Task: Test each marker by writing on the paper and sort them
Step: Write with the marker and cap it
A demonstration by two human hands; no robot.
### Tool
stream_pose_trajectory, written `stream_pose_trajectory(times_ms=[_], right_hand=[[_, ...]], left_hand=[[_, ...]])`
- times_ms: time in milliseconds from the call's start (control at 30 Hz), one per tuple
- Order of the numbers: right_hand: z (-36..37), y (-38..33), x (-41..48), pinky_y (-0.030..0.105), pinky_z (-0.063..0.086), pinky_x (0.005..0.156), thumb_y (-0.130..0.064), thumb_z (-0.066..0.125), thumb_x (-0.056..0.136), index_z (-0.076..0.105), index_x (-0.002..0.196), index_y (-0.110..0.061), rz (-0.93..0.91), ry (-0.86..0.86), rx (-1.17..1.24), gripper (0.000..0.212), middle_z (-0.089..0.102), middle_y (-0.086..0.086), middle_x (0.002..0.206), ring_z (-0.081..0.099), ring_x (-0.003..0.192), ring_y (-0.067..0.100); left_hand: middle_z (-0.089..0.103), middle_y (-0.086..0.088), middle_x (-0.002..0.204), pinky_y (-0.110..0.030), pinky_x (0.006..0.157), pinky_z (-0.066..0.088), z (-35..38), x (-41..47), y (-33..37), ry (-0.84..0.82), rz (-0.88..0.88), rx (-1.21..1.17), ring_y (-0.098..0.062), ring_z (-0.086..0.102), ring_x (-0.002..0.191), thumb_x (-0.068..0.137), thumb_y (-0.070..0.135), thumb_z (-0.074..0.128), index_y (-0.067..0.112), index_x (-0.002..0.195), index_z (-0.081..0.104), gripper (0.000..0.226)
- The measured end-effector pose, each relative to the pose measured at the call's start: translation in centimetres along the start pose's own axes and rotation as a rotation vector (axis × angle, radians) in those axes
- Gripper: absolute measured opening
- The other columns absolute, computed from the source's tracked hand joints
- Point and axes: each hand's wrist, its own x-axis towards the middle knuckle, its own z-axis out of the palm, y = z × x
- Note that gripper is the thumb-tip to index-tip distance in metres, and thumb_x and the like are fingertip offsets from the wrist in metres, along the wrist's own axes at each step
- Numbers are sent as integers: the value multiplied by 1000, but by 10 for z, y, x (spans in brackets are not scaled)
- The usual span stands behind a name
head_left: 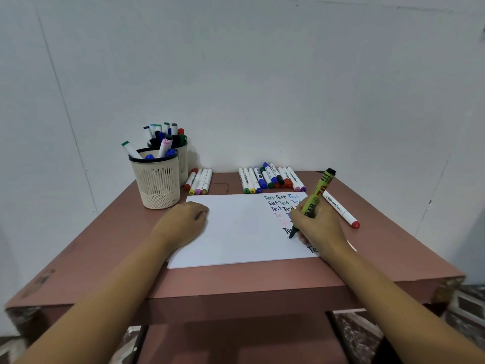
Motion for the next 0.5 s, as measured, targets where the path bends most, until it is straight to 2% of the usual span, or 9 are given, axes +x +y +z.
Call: stream_pose_trajectory(times_ms=[500], right_hand=[[-1,3,2,29,35,51,-9,58,84,42,65,-15,-1,51,-22,26,41,6,57,41,52,22]], left_hand=[[66,-11,106,-38,88,44,-2,-2,2,12,21,10,-25,56,101,93,13,41,1,99,64,27]])
